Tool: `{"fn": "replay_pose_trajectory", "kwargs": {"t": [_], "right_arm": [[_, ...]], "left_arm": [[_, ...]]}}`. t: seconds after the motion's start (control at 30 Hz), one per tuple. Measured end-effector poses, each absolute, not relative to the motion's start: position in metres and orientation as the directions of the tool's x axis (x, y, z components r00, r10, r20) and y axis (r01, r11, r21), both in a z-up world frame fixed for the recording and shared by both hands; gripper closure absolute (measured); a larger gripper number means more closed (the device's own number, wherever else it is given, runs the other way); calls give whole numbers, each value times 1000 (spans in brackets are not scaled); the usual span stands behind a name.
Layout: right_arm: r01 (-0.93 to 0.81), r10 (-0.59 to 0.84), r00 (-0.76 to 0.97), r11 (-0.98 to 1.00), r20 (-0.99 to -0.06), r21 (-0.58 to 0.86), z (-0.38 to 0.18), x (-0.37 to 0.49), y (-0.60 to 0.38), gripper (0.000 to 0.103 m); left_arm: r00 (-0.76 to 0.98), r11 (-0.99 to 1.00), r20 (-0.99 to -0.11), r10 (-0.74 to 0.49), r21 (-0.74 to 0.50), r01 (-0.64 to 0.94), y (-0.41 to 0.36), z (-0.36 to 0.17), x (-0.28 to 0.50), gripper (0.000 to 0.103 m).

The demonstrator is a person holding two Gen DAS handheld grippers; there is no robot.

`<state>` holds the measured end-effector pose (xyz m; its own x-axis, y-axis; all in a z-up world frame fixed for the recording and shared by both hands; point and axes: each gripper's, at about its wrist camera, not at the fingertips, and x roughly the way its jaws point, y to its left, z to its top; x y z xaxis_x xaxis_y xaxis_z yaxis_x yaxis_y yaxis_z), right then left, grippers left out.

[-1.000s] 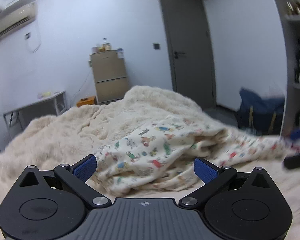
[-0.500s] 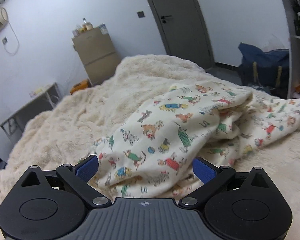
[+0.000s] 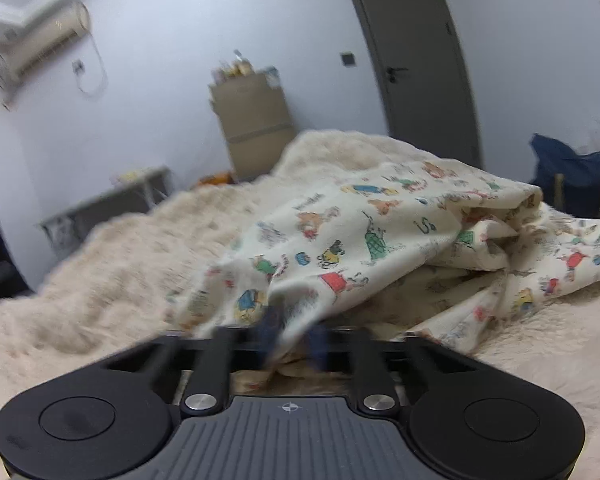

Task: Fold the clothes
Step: 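Grasp the cloth edge with the left gripper and lift it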

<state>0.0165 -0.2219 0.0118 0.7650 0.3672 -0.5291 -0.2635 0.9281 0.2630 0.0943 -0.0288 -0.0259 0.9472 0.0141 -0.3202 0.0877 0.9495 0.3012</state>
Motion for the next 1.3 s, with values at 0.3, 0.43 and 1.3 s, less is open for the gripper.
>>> {"fn": "replay_pose_trajectory", "kwargs": {"t": [0.3,0.43,1.3], "right_arm": [[-256,360,777,930,-516,263,14,13,-223,4],[-248,352,788,933,-506,262,16,13,-225,5],[-302,266,815,953,-515,14,8,68,-215,6]], "left_arm": [[987,919,-158,-27,384,86,-39,-5,48,101],[995,913,-66,-70,398,91,-42,4,18,101],[977,752,-214,10,645,134,-67,-39,56,30]]}}
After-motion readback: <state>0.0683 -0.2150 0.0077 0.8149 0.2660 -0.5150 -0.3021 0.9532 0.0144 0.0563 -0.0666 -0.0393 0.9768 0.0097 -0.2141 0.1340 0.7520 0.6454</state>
